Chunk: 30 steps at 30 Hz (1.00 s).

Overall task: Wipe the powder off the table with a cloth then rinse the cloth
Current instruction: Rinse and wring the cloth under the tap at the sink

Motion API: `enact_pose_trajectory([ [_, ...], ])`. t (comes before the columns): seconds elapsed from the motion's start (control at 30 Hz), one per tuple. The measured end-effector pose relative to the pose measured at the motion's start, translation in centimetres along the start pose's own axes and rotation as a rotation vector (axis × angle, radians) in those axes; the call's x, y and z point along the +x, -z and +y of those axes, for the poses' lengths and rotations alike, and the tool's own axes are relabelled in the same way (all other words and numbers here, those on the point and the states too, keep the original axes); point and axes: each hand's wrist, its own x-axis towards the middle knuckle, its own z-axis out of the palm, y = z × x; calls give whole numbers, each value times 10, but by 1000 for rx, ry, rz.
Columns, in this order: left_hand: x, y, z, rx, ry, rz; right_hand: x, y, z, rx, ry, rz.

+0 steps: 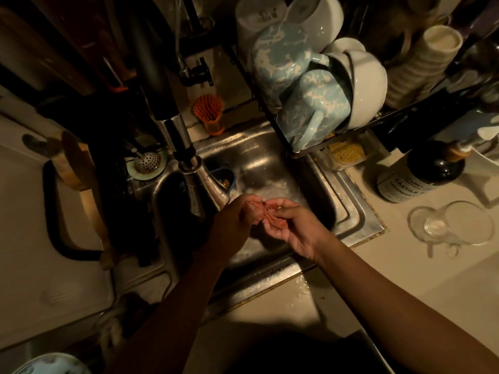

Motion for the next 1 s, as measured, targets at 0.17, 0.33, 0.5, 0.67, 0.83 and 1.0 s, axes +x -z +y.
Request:
enact_pose_trajectory([
  [0.17,-2,-5,6,96,11,-169,-1,6,5,-134,-53,30],
  [0.33,-4,-2,-1,95,-51,-119,1,10,22,-294,58,-5],
  [0.5,-4,5,-4,30,-211,-83,6,16,17,-277,-60,-94],
  [0.67,-5,8,-8,160,-221,-112,0,6,-5,-757,-114,-192],
  [0.83,-2,-9,-1,99,-14,211,14,-5,4,-1419,661,86],
  [1.0,13,-9,37,-311,379,238,26,0,6,-1617,900,56],
])
